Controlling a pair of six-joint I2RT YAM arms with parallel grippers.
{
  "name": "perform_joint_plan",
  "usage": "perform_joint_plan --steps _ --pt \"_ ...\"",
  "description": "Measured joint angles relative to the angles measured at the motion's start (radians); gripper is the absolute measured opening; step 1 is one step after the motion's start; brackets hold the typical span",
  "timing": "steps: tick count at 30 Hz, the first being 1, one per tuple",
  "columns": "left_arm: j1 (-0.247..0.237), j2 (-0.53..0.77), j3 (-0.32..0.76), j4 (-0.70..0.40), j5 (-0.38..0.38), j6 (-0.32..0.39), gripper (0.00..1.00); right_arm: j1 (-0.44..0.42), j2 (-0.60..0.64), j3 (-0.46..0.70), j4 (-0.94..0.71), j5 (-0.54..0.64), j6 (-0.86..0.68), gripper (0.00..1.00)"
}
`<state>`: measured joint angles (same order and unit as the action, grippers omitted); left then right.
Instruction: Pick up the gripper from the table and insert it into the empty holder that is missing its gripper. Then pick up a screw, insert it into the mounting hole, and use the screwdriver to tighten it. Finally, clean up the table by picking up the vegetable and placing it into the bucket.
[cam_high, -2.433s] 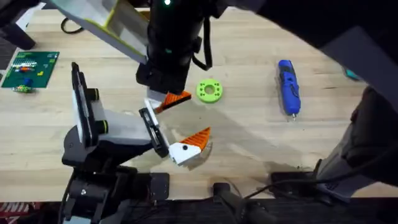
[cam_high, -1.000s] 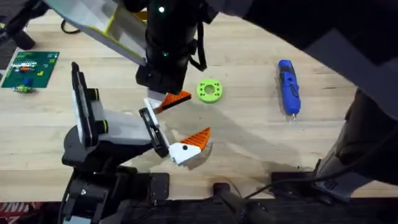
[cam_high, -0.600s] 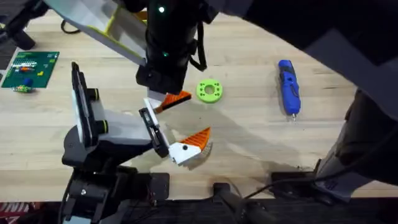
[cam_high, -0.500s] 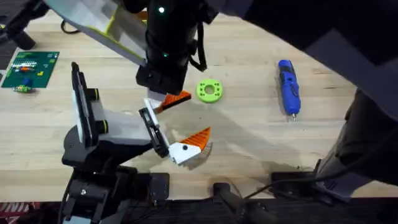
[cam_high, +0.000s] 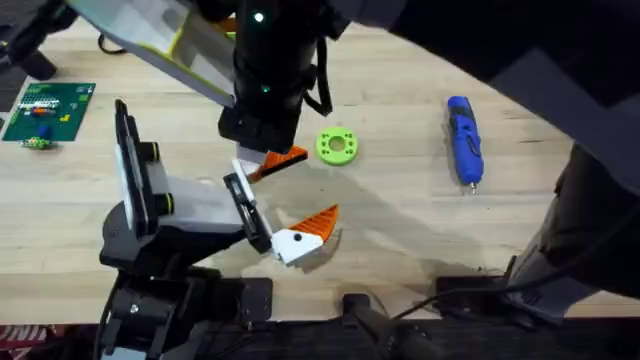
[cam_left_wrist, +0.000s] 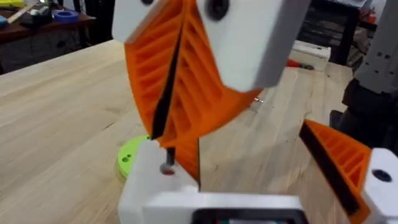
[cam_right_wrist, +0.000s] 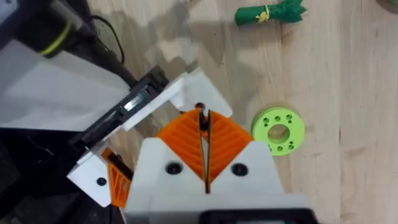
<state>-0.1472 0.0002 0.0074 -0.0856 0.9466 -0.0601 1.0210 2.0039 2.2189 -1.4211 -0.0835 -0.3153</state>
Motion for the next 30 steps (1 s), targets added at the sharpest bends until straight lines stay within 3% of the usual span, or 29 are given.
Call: perform_joint_plan --steps 30 --pt "0.000 0.000 0.000 0.000 0.000 0.000 0.988 0.000 0.030 0.000 0.001 -0.001 -0.007 0.004"
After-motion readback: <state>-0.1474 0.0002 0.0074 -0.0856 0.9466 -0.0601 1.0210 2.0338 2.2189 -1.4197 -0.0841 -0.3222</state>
